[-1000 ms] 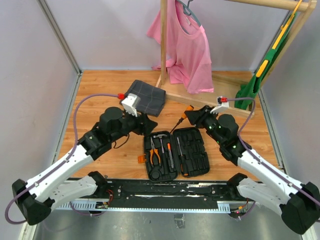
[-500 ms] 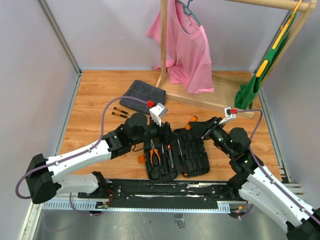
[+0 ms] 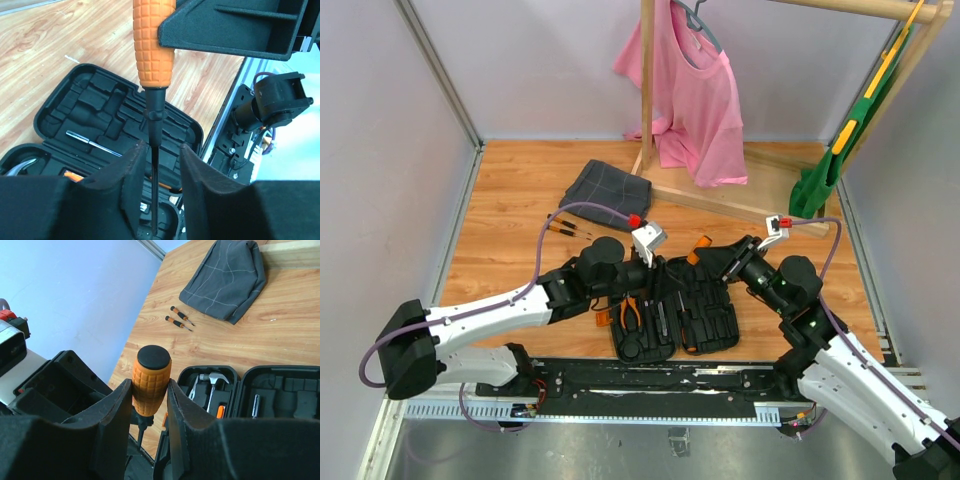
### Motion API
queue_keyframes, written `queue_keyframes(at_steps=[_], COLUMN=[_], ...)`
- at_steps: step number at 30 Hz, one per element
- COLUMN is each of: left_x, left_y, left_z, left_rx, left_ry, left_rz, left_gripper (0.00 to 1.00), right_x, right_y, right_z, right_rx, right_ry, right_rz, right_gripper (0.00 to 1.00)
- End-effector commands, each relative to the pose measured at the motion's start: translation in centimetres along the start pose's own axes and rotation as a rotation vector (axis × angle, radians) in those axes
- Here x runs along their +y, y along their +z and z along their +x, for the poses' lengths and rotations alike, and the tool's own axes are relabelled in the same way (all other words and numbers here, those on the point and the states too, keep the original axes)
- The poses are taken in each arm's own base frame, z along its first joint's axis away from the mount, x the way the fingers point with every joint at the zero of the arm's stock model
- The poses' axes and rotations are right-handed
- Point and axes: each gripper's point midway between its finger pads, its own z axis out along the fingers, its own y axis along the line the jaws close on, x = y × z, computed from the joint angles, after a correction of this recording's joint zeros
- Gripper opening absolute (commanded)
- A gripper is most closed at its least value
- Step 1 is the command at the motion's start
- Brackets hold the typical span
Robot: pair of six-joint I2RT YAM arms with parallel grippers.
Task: Sort the tools into containers
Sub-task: Pick up the screwdriver from the center of the board.
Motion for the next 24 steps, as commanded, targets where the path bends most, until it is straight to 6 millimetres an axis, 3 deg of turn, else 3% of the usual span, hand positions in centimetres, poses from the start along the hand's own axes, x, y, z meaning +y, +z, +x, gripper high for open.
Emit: queue_keyframes(at_steps=[1, 8, 12, 19, 24], left_x=[-1.3, -1.2, -0.9, 0.4, 0.8], left_y=[0.2, 0.3, 0.3, 0.2, -0.3], left_z=[-0.1, 0.3, 0.3, 0.4, -0.1], left_rx=[-0.018, -0.008, -0.008, -0.019, -0.065], left_ry=[0.021, 0.004, -0.004, -0.049, -0.102], left_rz=[0.061, 0.053, 0.038, -0.041, -0.075], left_gripper=[0.33, 0.05, 0.00, 0.00, 0.01], right_x=[1.6, 1.3, 1.3, 0.8, 0.5], right_y=[-0.1, -0.1, -0.1, -0.7, -1.2], right_z=[-1.2, -1.3, -1.3, -1.8, -1.8], right_rx=[-0.026, -0.032, -0.030, -0.043, -0.049], right_ry=[0.022, 0.022, 0.011, -0.036, -0.058], right_rz=[-0.051, -0.040, -0.033, 0.006, 0.015], right_gripper=[0.08, 0.08, 0.10, 0.48, 0.56])
